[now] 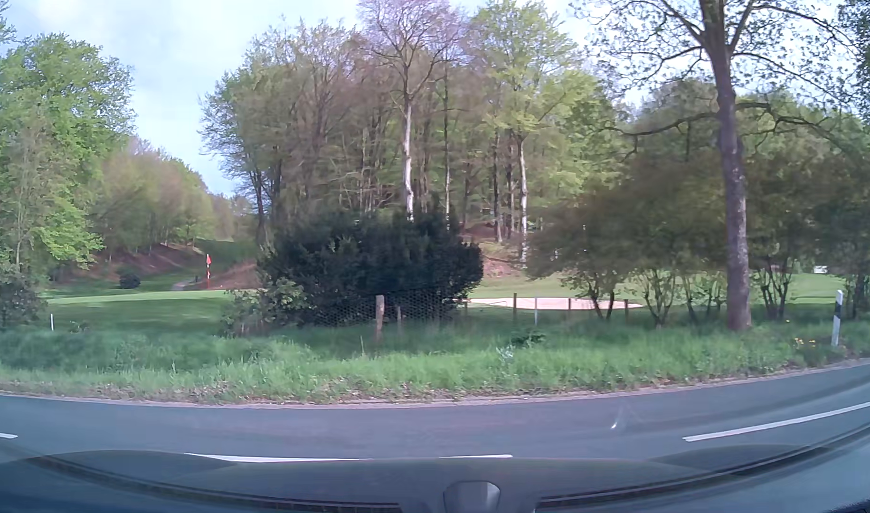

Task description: Follow the waypoints while adhering to traffic rules and regulations

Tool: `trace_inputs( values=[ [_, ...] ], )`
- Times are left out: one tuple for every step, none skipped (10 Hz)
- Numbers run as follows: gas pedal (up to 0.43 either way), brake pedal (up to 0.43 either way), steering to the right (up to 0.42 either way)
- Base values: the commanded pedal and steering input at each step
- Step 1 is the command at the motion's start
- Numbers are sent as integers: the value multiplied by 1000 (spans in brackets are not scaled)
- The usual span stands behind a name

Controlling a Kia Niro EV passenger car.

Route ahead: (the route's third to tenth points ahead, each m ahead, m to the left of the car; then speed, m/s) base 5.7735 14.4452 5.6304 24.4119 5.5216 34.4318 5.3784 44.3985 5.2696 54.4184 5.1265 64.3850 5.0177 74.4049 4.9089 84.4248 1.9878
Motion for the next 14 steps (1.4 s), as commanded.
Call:
trace_inputs(
  values=[
    [197, 0, -822],
    [209, 0, -840],
    [197, 0, -843],
    [189, 0, -839],
    [169, 0, -836],
    [169, 0, -829],
    [169, 0, -815],
    [157, 0, -804],
    [150, 0, -791],
    [150, 0, -772],
    [150, 0, -758],
    [150, 0, -730],
    [150, 0, -703],
    [150, 0, -685]
  ],
)
